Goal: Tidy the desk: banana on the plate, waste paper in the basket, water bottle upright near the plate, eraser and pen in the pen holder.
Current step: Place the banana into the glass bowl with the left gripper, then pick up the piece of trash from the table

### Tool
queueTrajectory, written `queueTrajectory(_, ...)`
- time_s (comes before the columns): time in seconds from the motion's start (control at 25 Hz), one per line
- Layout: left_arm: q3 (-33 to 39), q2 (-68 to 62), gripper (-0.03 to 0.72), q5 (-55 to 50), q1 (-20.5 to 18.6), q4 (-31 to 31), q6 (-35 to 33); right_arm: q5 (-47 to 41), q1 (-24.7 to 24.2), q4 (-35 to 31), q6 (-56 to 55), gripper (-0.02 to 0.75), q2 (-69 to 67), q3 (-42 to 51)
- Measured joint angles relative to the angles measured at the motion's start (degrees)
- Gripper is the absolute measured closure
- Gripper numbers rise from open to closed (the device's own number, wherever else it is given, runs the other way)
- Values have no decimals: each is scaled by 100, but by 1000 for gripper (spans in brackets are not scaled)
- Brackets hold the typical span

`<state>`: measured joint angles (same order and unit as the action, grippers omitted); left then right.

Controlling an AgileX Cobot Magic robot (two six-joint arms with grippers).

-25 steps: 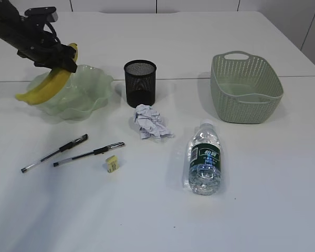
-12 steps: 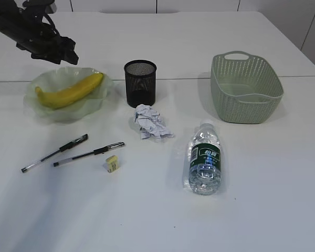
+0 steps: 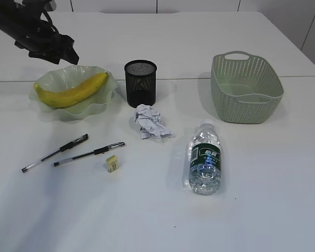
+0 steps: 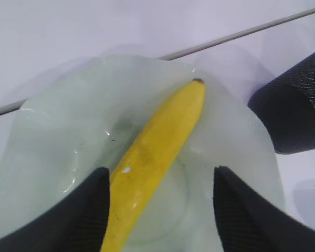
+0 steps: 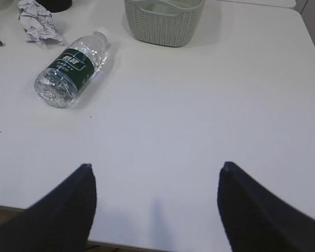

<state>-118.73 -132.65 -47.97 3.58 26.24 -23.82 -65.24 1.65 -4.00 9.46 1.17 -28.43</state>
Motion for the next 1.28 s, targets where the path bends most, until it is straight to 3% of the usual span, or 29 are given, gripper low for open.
queueTrajectory(0.84, 110, 1451, 281, -1557, 0, -37, 814, 0, 0, 0, -12, 202, 0, 0)
queueTrajectory(1.04, 673, 1959, 281, -1646, 0, -383, 903, 0, 0, 0, -12, 202, 0, 0)
queueTrajectory(1.28, 2176, 2662, 282, -1465, -13, -681, 980, 22, 0, 0, -12, 202, 0, -21)
